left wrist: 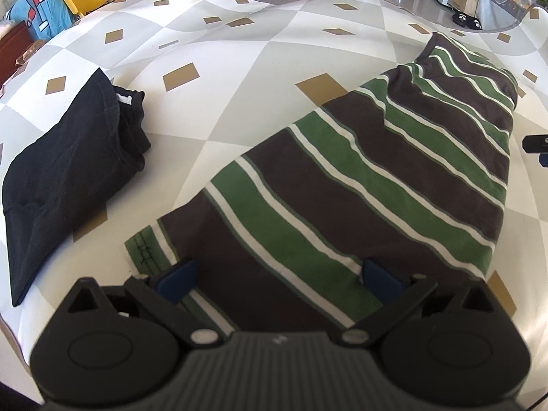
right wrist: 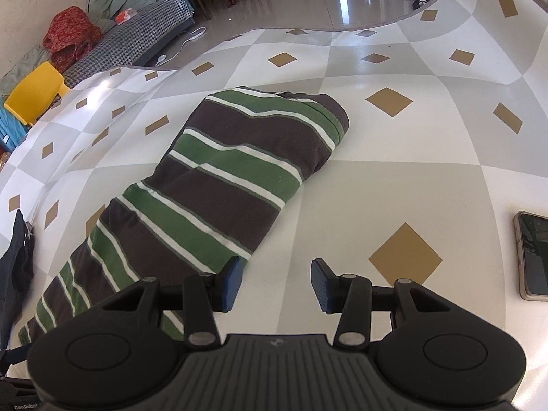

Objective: Fold clothes

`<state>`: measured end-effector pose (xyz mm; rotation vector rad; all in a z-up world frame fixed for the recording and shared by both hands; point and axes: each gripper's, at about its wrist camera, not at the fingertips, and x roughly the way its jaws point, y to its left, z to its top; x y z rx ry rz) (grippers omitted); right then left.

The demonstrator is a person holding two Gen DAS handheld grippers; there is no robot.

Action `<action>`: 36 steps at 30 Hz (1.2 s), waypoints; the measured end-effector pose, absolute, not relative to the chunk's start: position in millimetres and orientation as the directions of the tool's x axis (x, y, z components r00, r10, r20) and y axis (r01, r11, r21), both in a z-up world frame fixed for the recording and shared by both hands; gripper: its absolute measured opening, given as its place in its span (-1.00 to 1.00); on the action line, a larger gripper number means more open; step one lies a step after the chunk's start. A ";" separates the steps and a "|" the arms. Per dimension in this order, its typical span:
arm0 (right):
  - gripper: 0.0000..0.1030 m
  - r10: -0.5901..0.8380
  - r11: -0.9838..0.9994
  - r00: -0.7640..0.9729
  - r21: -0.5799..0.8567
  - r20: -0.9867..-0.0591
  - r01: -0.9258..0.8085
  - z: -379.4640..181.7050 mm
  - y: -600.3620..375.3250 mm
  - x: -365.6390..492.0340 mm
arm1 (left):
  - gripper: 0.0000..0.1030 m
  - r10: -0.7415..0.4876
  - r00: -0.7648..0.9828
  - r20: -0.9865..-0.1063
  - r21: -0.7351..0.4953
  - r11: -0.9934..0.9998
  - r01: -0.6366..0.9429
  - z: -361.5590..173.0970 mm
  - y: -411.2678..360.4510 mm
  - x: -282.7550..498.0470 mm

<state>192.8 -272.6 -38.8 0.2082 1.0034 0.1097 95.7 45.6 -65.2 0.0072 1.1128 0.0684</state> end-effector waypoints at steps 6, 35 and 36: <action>-0.16 0.196 0.964 0.548 0.261 -0.813 0.043 -41.9 -274.7 205.6 | 1.00 0.113 0.443 -0.889 0.076 0.992 -0.099 -63.3 54.0 105.3; -0.16 0.066 0.917 0.660 0.307 -0.748 0.255 -57.5 -276.0 254.1 | 1.00 0.033 0.534 -0.845 0.018 0.999 -0.033 -70.2 29.5 88.1; -0.19 0.066 0.917 0.662 0.307 -0.746 0.255 -57.8 -274.5 254.8 | 1.00 0.032 0.534 -0.845 0.017 0.999 -0.033 -70.1 30.2 87.8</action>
